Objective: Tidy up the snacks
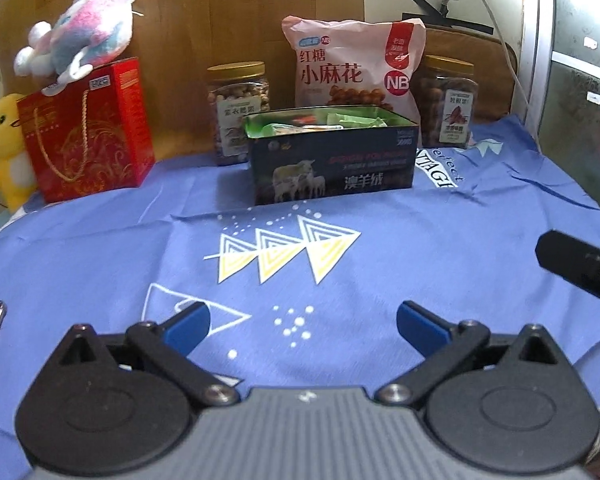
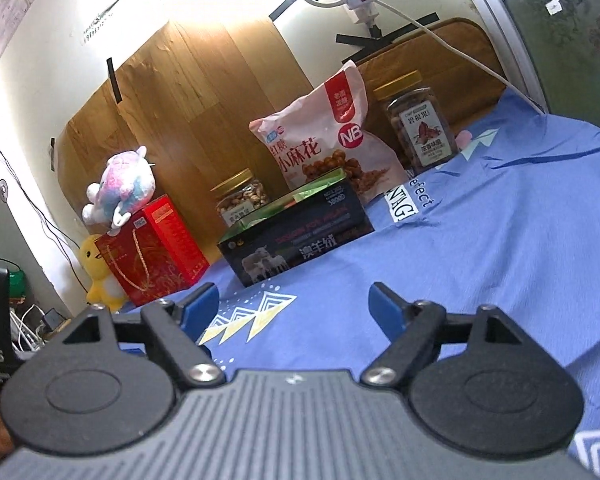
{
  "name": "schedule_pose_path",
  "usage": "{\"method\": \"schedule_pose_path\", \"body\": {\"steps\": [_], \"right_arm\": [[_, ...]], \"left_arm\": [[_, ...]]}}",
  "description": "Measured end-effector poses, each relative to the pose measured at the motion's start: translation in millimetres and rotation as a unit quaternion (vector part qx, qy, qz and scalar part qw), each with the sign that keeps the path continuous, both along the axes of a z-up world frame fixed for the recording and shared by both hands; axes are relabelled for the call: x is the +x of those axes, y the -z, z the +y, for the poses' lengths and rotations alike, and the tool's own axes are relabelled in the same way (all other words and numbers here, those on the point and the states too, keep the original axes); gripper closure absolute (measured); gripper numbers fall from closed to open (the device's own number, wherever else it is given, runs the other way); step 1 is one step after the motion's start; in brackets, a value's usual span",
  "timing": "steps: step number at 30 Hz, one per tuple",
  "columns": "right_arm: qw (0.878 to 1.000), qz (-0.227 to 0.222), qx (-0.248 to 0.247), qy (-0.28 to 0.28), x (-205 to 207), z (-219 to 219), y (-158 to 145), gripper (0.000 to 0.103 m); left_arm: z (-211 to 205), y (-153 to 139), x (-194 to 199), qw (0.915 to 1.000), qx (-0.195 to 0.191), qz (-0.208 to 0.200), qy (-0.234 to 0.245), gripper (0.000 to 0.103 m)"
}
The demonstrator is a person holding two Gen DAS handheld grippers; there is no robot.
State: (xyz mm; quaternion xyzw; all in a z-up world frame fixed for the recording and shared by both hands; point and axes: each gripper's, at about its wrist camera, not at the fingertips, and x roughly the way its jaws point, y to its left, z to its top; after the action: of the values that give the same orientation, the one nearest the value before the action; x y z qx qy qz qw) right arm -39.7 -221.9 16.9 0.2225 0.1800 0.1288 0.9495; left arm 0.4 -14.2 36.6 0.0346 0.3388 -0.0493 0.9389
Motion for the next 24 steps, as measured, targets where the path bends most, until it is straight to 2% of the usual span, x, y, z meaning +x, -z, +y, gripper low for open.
{"method": "schedule_pose_path", "body": {"steps": [9, 20, 24], "right_arm": [[1.000, -0.014, -0.003, 0.006, -9.5, 4.6, -1.4, 0.017], [1.000, -0.013, 0.002, 0.010, -9.9, 3.6, 1.6, 0.016], [1.000, -0.013, 0.002, 0.010, -9.9, 3.6, 1.6, 0.016]], "left_arm": [[0.5, 2.0, -8.2, 0.9997, 0.014, -0.014, -0.016, 0.000], [-1.5, 4.9, -9.7, 0.9996, 0.020, -0.016, -0.010, 0.000], [-4.9, 6.6, -9.0, 0.9989, 0.040, -0.019, -0.012, 0.000]]}}
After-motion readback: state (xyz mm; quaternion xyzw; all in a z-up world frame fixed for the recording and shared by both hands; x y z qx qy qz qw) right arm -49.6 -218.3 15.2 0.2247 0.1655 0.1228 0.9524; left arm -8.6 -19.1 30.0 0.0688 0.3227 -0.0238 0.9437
